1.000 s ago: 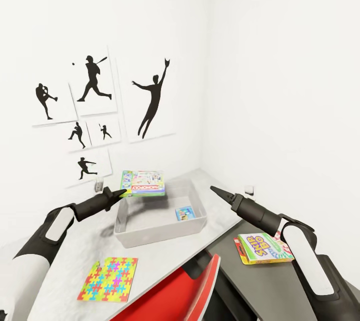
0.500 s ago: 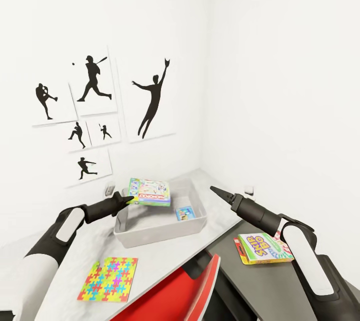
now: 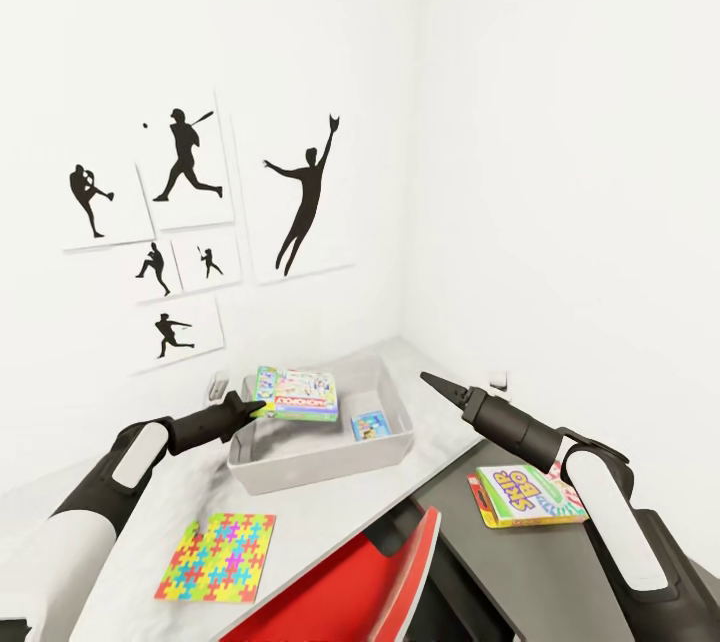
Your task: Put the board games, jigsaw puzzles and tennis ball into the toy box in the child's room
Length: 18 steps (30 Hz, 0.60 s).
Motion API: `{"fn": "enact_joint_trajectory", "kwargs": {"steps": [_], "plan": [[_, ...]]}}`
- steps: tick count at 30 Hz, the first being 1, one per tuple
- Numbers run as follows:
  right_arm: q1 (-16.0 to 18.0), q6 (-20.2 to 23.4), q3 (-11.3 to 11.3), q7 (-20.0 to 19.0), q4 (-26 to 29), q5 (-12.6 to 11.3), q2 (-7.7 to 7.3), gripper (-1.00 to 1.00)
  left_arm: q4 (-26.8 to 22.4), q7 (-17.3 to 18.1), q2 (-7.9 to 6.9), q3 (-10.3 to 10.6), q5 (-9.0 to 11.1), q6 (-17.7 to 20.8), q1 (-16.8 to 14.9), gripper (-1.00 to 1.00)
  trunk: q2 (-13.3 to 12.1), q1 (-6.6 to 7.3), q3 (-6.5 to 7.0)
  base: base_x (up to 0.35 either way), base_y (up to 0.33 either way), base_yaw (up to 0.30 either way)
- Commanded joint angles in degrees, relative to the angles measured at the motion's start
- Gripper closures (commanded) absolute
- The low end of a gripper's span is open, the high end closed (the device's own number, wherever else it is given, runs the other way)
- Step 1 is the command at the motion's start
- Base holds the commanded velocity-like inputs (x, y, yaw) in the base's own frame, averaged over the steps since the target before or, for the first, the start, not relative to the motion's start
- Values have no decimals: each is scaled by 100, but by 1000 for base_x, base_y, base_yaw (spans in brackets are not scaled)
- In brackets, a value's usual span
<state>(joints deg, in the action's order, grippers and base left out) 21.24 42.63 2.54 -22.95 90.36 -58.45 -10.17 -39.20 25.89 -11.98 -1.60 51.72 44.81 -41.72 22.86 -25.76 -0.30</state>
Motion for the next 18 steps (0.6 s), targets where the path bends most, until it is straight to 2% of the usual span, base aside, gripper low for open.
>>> {"fn": "enact_joint_trajectory", "kwargs": {"steps": [1,6,18], "plan": [[3,18,1,12,-3,-8,-3,-100,4,11,2,-20,5,37,-2,100,6,-2,-12,0,0,0],[3,18,8,179,-9,-8,-3,-100,8,12,10,-18,-17,13,-2,100,6,-2,-56,0,0,0],[3,18,7,203,-10,-9,-3,-100,7,28,-25,-33,4,-58,-2,100,6,-2,-167,0,0,0]]}}
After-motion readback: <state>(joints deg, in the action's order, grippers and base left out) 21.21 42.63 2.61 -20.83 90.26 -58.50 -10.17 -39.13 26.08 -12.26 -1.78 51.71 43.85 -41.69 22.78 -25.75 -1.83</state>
